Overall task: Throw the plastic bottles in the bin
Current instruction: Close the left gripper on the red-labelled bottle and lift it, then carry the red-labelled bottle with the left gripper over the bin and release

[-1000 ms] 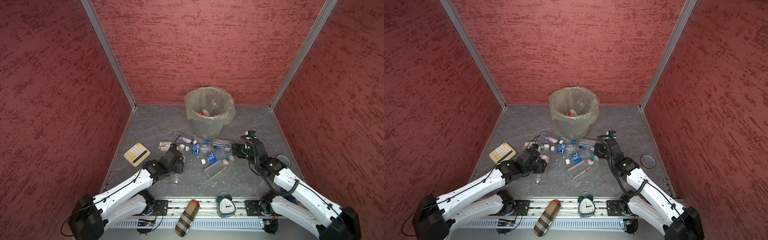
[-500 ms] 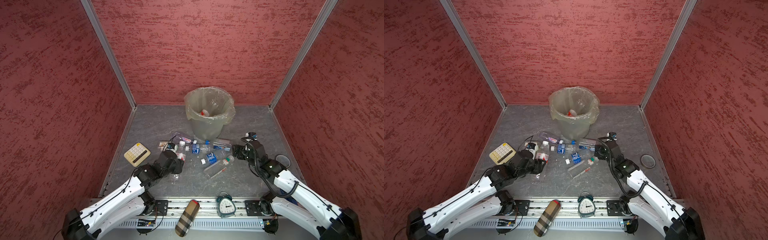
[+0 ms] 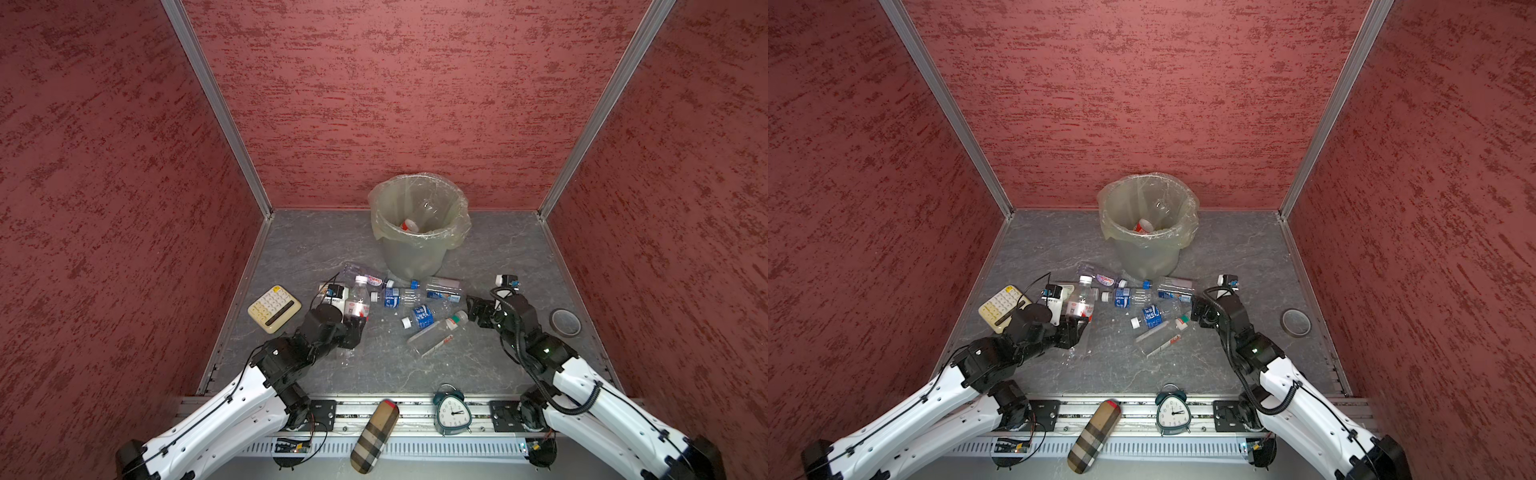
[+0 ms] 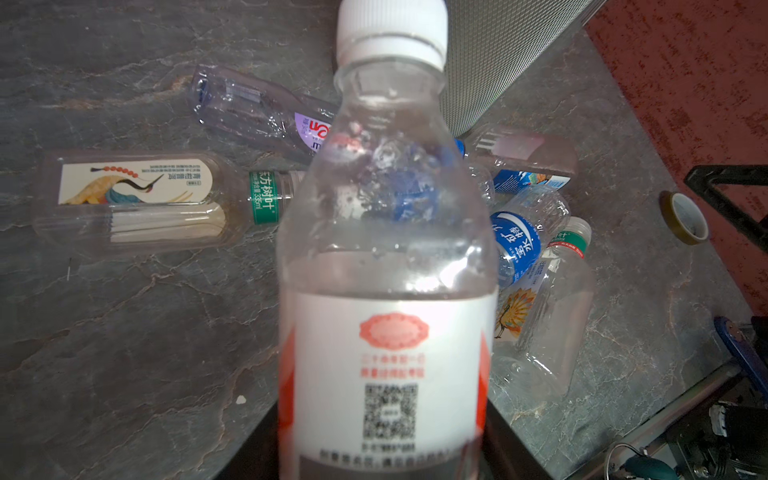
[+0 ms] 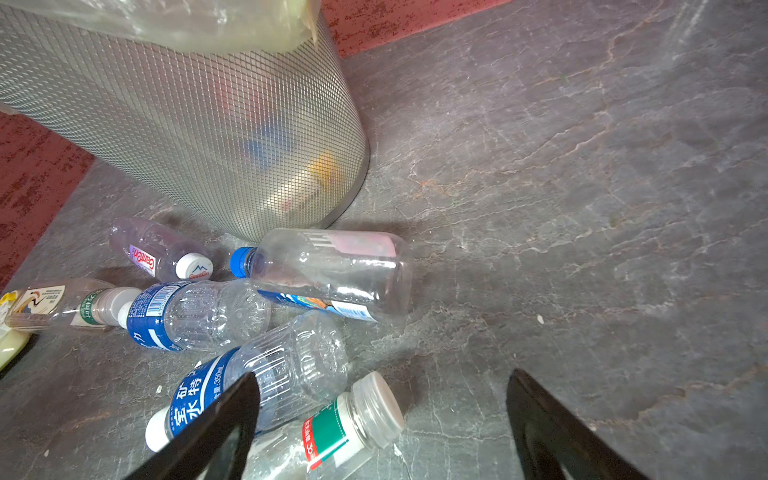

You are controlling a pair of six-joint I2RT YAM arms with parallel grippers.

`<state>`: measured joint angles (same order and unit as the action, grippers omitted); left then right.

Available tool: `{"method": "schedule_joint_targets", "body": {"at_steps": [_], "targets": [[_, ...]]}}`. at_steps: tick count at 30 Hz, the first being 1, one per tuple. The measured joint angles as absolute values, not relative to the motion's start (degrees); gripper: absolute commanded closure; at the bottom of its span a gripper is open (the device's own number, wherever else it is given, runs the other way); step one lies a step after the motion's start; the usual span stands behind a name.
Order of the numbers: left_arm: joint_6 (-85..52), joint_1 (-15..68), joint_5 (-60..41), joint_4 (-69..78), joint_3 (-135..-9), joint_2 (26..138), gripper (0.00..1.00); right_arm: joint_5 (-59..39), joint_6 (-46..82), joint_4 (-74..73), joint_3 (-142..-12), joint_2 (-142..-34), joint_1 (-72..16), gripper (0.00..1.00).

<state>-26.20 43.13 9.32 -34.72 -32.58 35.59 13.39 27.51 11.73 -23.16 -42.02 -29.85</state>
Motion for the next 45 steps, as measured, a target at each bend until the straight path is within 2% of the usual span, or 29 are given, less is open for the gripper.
{"method": "schedule_joint_targets", "body": {"at_steps": [10,18,27,33,34,37,38,41,45], "targets": [[-24.93,43.57,11.94,-34.65,-37.12,29.67,0.43,13.8,26.94,9.5,-20.27,-39.07,-29.85,0.06],[-24.43,43.68,13.43,-32.38,-42.28,31.33,0.41,13.87,26.79,8.27,-19.42,-37.12,-29.85,0.05],[-21.45,43.27,13.41,-26.02,-52.31,44.21,0.44,13.93,26.57,7.49,-17.15,-32.16,-29.85,0.06],[-19.4,38.61,9.72,-18.22,-71.83,64.77,0.44,14.02,26.55,7.11,-16.16,-29.21,-29.85,0.07],[-19.2,37.26,8.62,-17.08,-77.21,69.6,0.38,14.02,26.55,7.07,-16.16,-29.43,-29.85,0.07],[-19.05,32.99,4.1,-16.51,-96.25,84.73,0.05,13.98,26.55,6.96,-16.16,-30.22,-29.85,0.07],[-19.38,31.59,2.66,-17.39,-103.94,90.3,0.0,13.98,26.55,6.94,-16.16,-30.41,-29.85,0.07],[-19.92,28.97,-0.21,-19.81,-118.13,101.14,0.0,13.96,26.55,6.92,-16.16,-30.48,-29.85,0.05],[-20.08,27.75,-2.09,-22.06,-116.09,102.48,0.0,13.96,26.55,6.9,-16.16,-30.3,-29.85,0.04]]}}
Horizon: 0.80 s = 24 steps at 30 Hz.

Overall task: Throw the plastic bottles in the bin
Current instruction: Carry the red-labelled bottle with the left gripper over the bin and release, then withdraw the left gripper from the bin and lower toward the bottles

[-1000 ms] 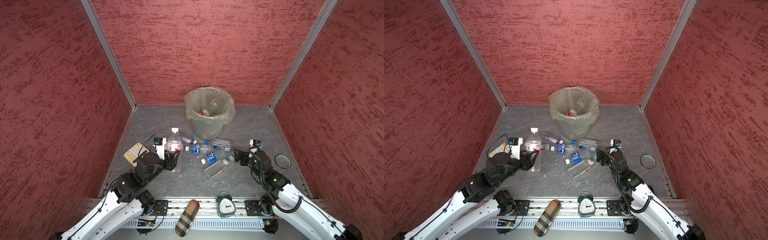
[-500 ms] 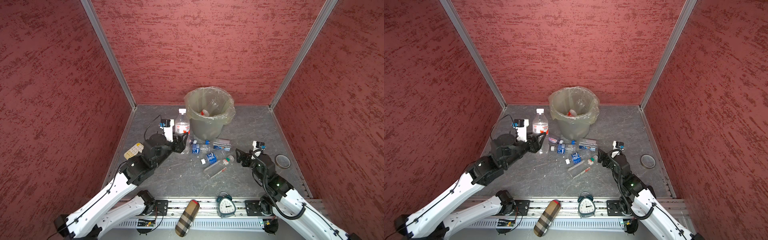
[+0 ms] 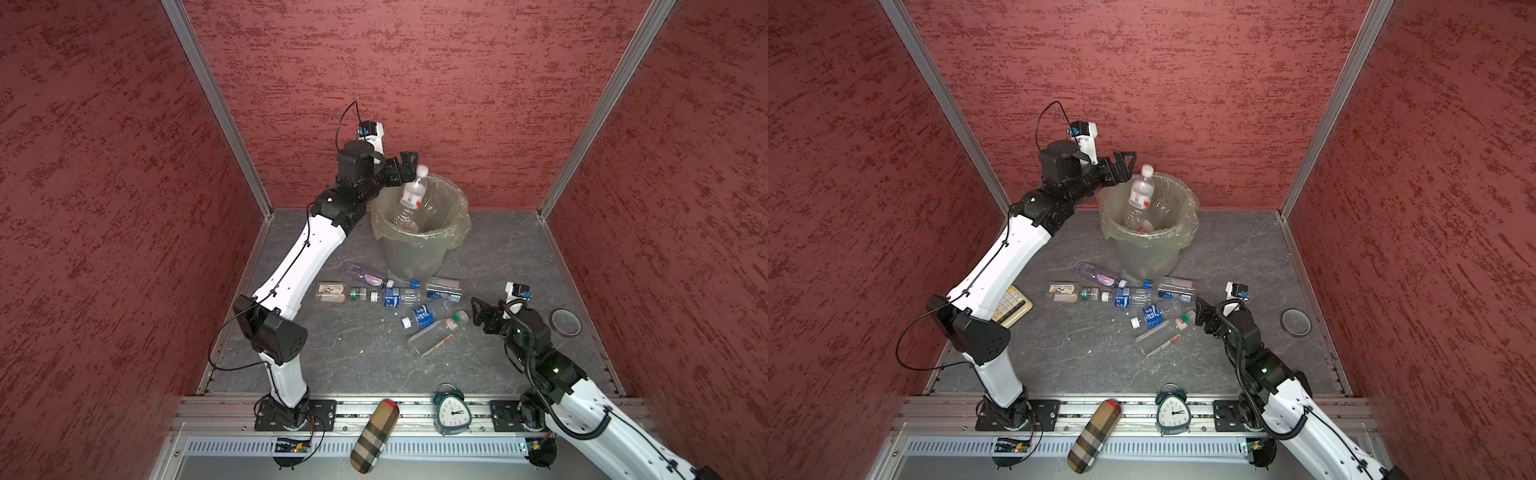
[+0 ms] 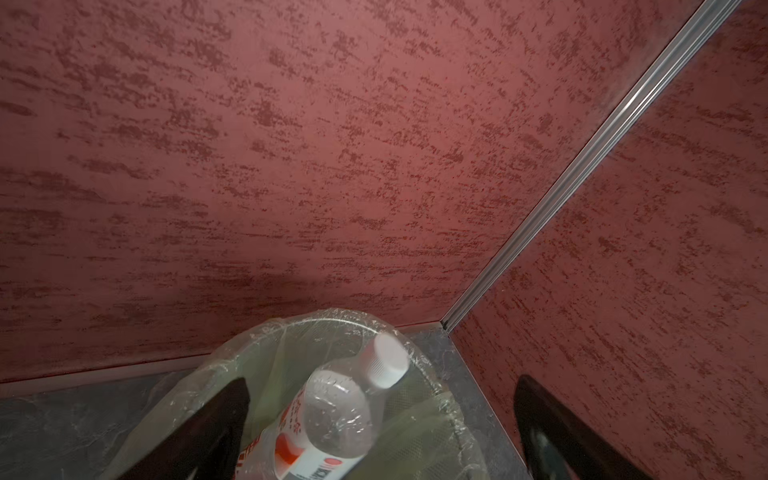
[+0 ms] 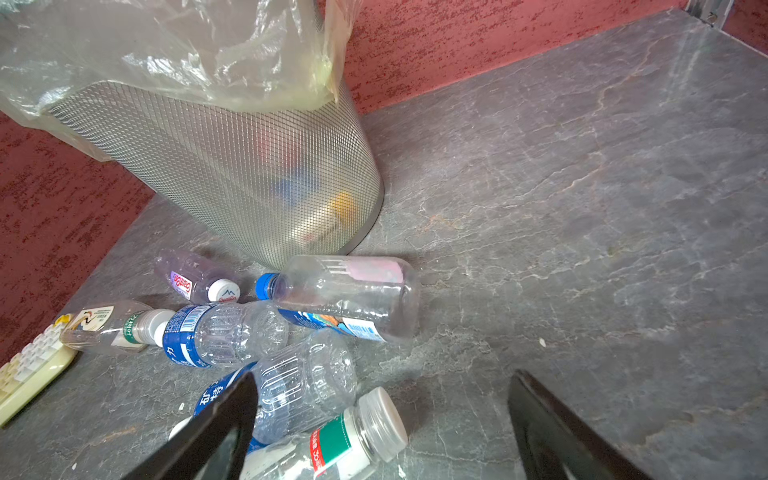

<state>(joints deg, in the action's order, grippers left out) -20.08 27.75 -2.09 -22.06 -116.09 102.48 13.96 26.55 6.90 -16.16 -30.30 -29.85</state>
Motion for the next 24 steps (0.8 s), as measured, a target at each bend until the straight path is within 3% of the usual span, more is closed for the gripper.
{"method": "schedule_joint_targets", "body": {"at_steps": [13,24], "targets": [[-19.46,27.4,-4.03,-18.46,-97.73,85.49,0.0,13.96,26.52,6.68,-16.16,-30.96,-29.85,0.04],[-18.92,26.17,-5.54,-17.52,-86.8,79.4,0.01,13.96,26.52,6.66,-16.16,-32.01,-29.85,0.04]]}}
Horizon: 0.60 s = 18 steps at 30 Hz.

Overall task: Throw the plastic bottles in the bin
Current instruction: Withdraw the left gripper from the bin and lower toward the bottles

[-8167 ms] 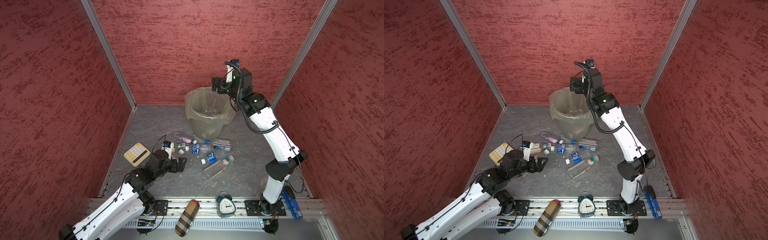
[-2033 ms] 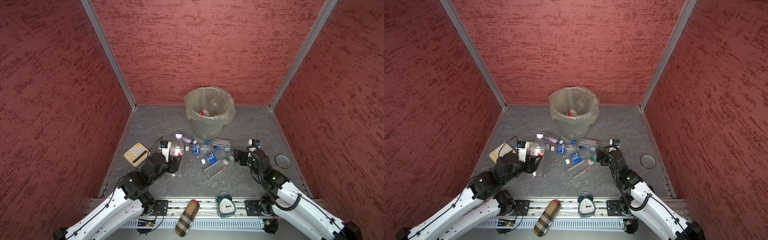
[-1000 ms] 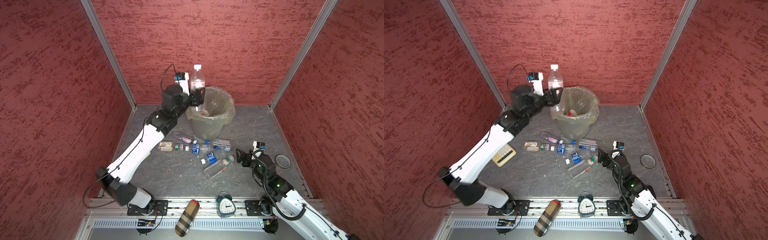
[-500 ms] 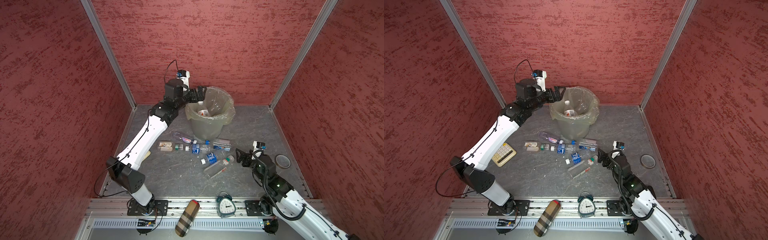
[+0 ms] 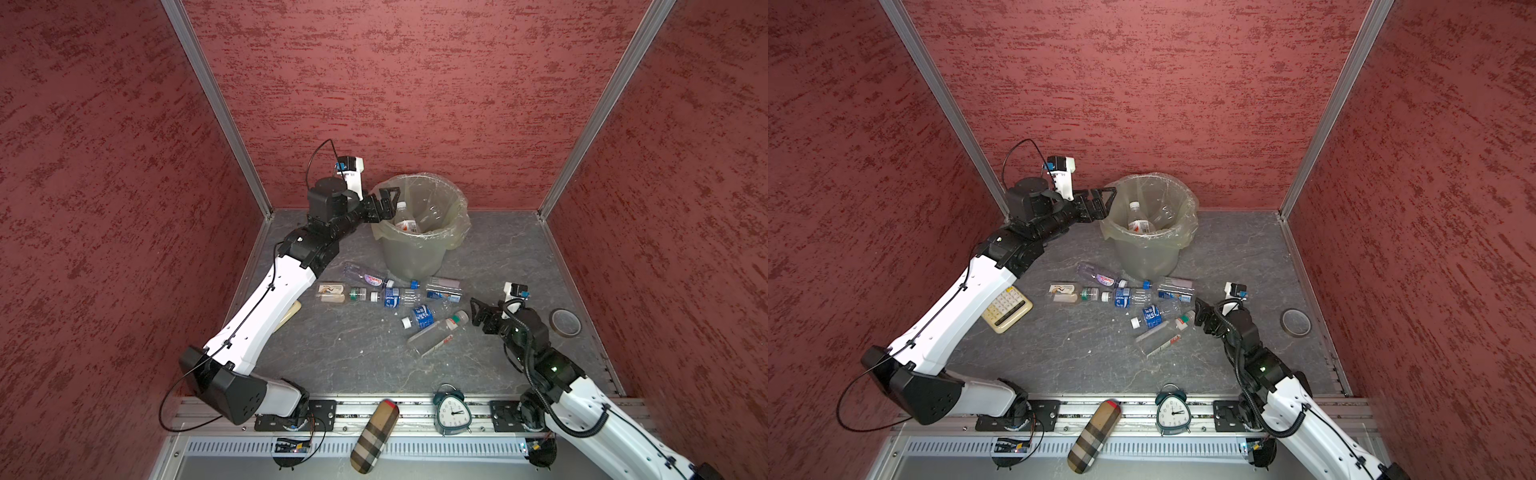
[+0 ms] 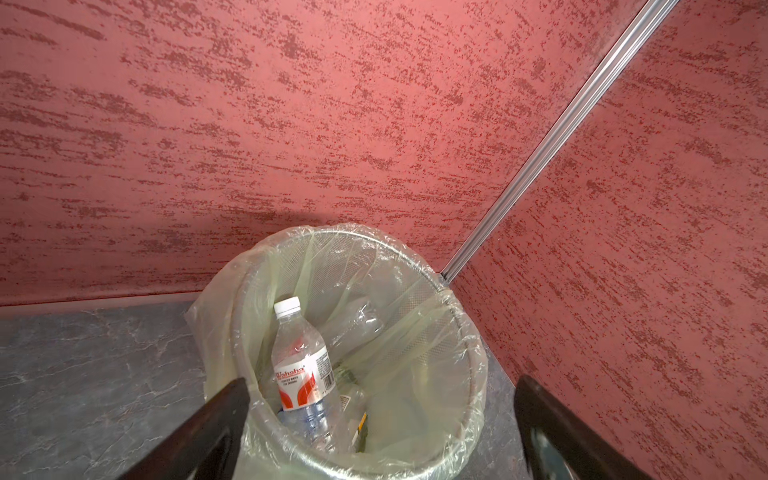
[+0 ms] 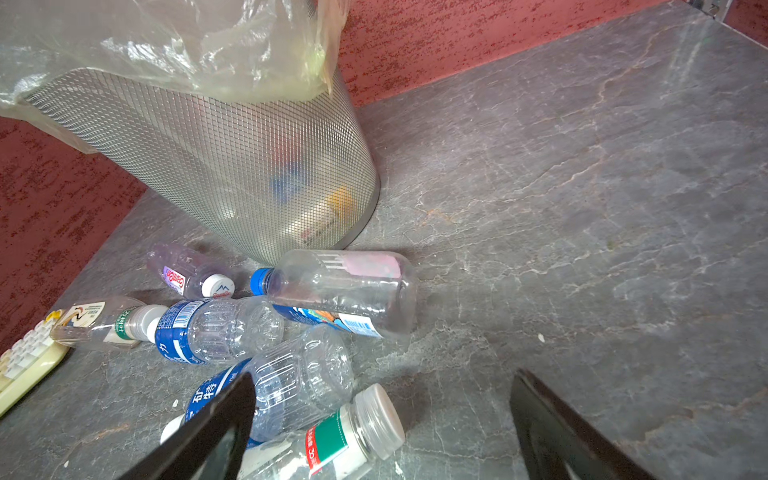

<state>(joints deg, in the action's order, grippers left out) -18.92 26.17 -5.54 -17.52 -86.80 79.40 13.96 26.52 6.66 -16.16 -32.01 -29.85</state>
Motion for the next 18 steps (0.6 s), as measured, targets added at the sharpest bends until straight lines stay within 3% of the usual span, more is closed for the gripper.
{"method": "schedule_joint_targets", "body": {"at_steps": [10,18], "targets": [[-17.26,27.0,-8.69,-17.23,-73.41,70.78,0.01,13.85,26.5,6.33,-16.16,-34.22,-29.85,0.04],[-13.34,34.09,-6.98,-19.92,-63.18,65.67,0.01,13.13,26.06,5.56,-16.16,-34.68,-29.85,0.02]]}}
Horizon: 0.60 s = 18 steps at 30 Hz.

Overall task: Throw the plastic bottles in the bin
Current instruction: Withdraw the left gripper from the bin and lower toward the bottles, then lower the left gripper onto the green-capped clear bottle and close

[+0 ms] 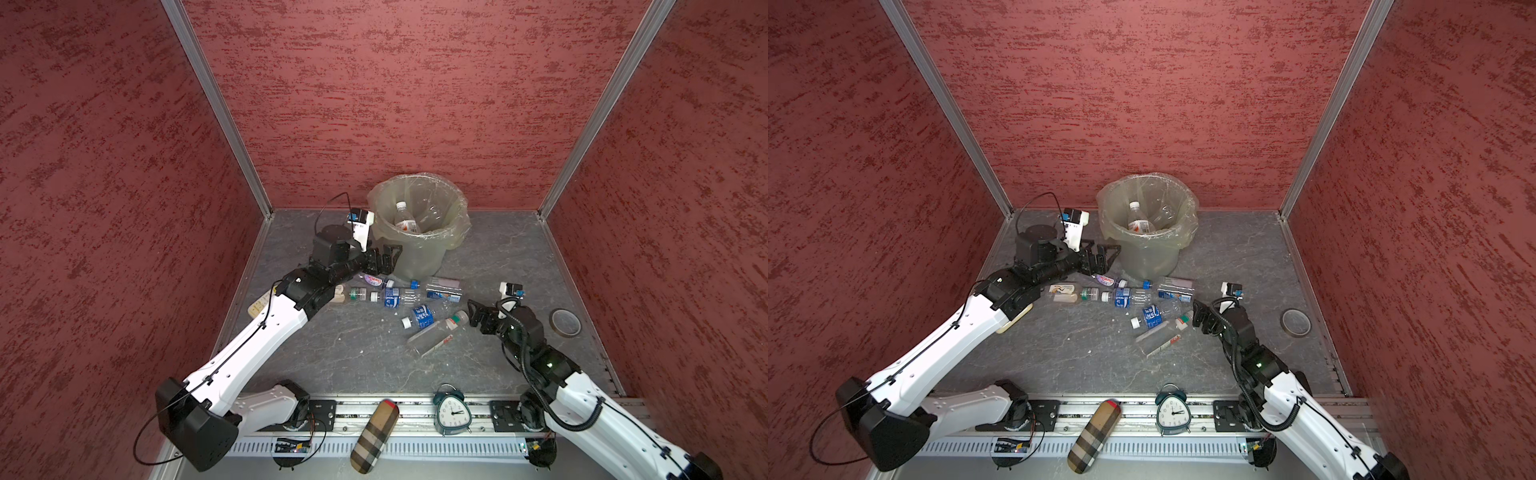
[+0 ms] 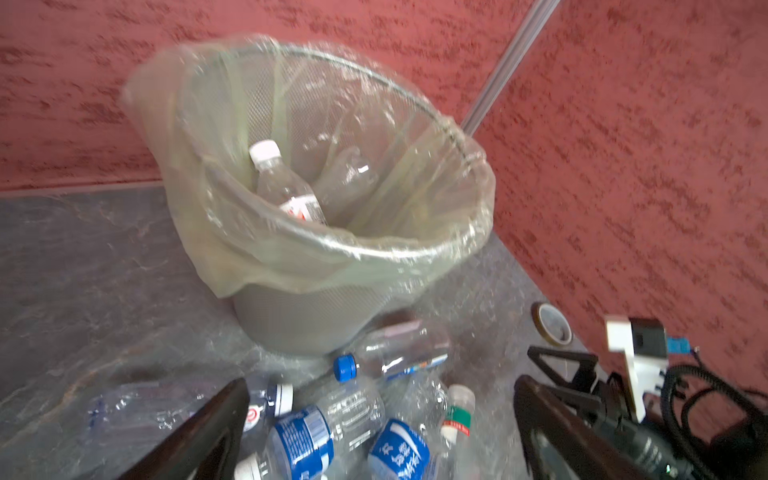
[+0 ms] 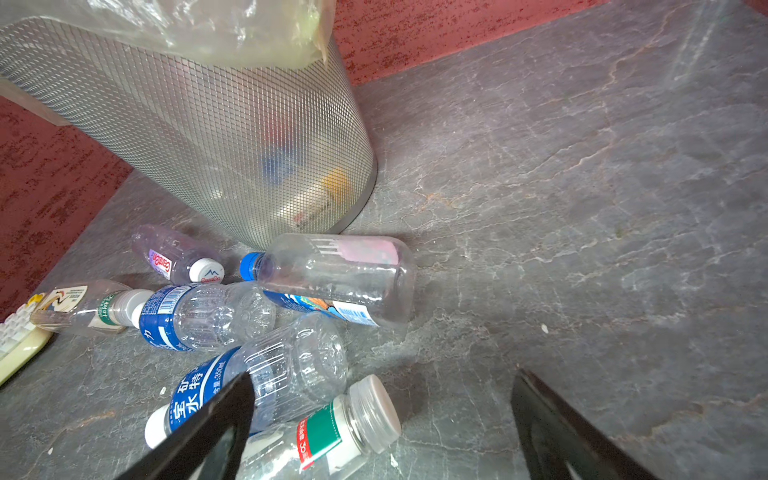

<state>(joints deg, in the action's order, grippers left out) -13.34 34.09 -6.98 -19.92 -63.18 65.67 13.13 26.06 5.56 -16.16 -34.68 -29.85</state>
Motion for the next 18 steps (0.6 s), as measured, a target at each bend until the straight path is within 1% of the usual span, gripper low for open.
{"method": "schedule_joint_targets", "body": {"at_steps": [6,13,18], "targets": [[-10.37,41.25,-4.54,-21.54,-58.78,64.05,0.0,13.13,26.06,5.34,-16.16,-34.22,-29.85,0.02],[-9.41,47.33,-2.52,-23.0,-54.98,64.49,0.0,13.32,26.11,5.39,-16.16,-34.5,-29.85,0.02],[-9.67,50.94,-2.44,-22.5,-52.64,67.13,0.0,13.3,26.06,5.39,-16.16,-33.58,-29.85,0.02]]}}
